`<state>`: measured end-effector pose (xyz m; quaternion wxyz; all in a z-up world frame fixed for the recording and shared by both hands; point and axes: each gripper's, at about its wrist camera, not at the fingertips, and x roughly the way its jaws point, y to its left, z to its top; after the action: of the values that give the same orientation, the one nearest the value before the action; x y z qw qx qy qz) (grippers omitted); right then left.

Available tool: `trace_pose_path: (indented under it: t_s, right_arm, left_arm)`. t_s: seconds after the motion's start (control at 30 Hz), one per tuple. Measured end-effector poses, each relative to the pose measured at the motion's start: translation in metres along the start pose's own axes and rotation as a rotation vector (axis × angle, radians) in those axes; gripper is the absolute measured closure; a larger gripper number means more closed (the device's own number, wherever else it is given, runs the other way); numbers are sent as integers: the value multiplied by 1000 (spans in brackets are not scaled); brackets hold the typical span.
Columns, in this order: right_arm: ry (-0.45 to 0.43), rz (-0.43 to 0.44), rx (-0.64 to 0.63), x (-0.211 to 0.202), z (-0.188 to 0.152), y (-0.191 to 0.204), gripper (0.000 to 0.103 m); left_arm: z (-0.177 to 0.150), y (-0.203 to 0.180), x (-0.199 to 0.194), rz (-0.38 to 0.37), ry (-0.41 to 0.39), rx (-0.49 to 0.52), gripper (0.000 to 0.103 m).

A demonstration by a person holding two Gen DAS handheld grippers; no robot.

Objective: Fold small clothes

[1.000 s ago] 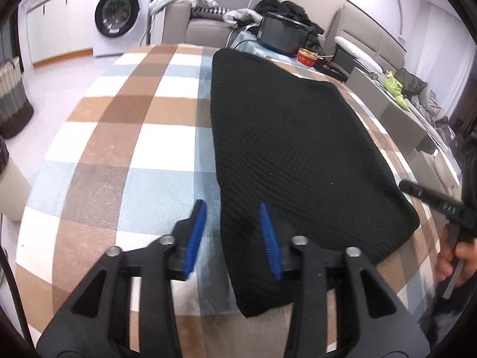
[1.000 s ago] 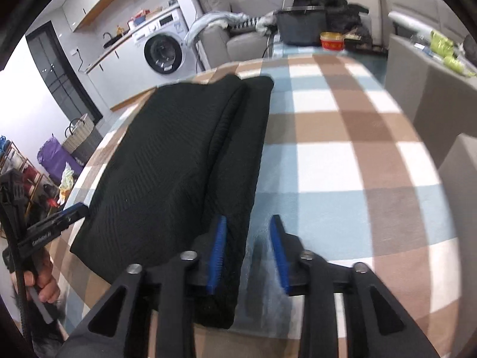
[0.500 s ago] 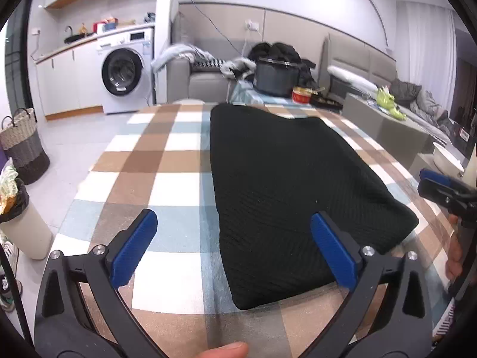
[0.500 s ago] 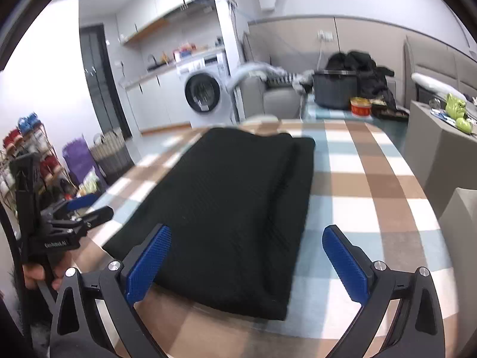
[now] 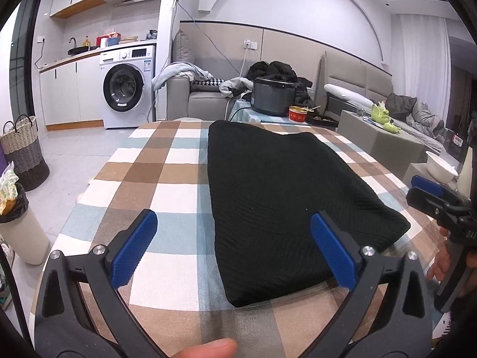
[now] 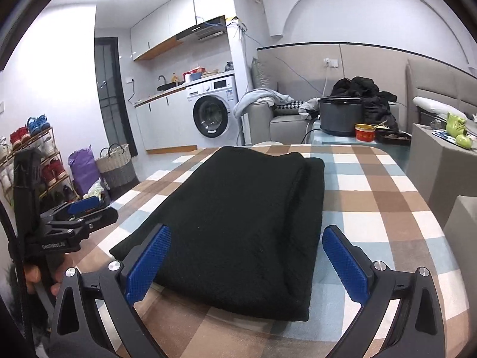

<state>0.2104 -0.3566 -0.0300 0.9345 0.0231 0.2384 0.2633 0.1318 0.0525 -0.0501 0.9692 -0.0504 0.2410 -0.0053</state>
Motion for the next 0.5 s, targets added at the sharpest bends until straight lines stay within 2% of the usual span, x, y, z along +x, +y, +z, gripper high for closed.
trace_pose_path:
  t_s: [0.5]
  right_arm:
    - [-44, -22, -45, -9, -1, 8, 0]
  left_arm:
    - [0, -4, -1, 31, -6, 27, 1]
